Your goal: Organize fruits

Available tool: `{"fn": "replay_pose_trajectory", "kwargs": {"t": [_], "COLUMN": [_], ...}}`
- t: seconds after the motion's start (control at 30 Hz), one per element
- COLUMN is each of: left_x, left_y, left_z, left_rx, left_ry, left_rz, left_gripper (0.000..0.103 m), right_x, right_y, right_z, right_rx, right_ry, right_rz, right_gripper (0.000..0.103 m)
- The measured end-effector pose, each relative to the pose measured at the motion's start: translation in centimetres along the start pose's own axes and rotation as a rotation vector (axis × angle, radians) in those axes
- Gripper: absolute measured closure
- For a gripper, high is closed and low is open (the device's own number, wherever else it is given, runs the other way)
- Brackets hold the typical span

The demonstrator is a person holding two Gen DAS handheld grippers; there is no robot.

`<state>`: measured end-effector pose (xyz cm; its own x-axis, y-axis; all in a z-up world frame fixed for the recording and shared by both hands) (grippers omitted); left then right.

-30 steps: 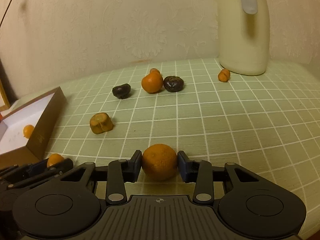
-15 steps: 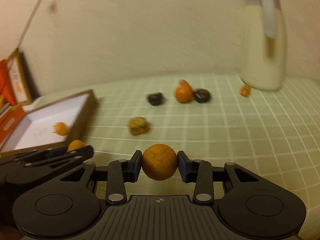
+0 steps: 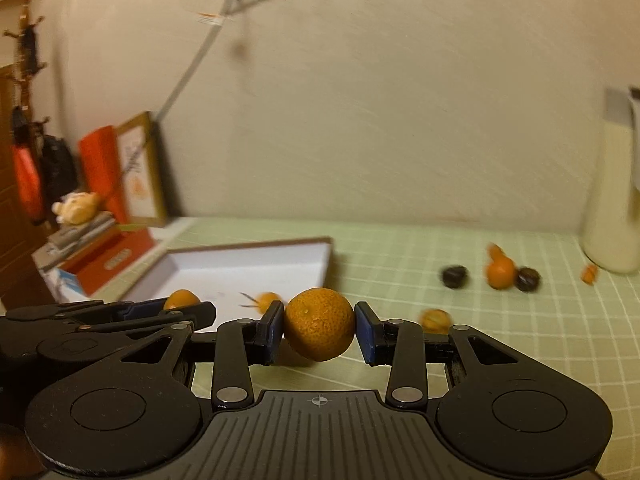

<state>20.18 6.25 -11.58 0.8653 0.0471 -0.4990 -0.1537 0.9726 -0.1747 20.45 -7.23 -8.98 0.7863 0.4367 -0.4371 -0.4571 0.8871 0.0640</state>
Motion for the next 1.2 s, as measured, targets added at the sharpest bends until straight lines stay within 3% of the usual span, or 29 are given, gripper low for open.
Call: {"fn": "replay_pose_trajectory", "kwargs": {"t": [0.3, 0.6, 0.97, 1.2], "left_x": [-2.4, -1.8, 2.8, 6.7], "left_y": [5.8, 10.3, 13.8, 15.5], "left_z": [2.8, 5.4, 6.6, 6.5], "left_rx": [-0.060, -0.100, -0.134, -0.148], "left_ry": [-0.068, -0.120, -0.118, -0.075], "left_rz": [0.082, 0.148, 0.214, 0.240], "left_gripper": [0.084, 0.084, 0.084, 0.084], "right_x": [-0.5, 1.7, 8.6, 13.1], "right_y": [5.4, 6.7, 4.7, 3.3], "right_z": [3.0, 5.1, 4.4, 3.8], "right_rx": [-0.077, -0.104, -0.072, -0.047], "right_ry": [-0.103, -0.160, -0.084, -0.024], "right_rz": [0.054, 0.056, 0.033, 0.005], "right_gripper": [0.064, 0.064, 0.064, 0.064]}}
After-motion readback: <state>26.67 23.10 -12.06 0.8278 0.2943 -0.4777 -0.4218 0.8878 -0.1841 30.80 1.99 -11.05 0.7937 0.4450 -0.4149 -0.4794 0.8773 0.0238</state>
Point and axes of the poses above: each gripper's, at about its wrist camera, not at the fingertips, and x roughly the way its jaws point, y to its left, z to its top, the point moved 10 cm from there along x, roughly the way its jaws point, and after that the axes turned 13 degrees about -x, right-handed, at the moved point
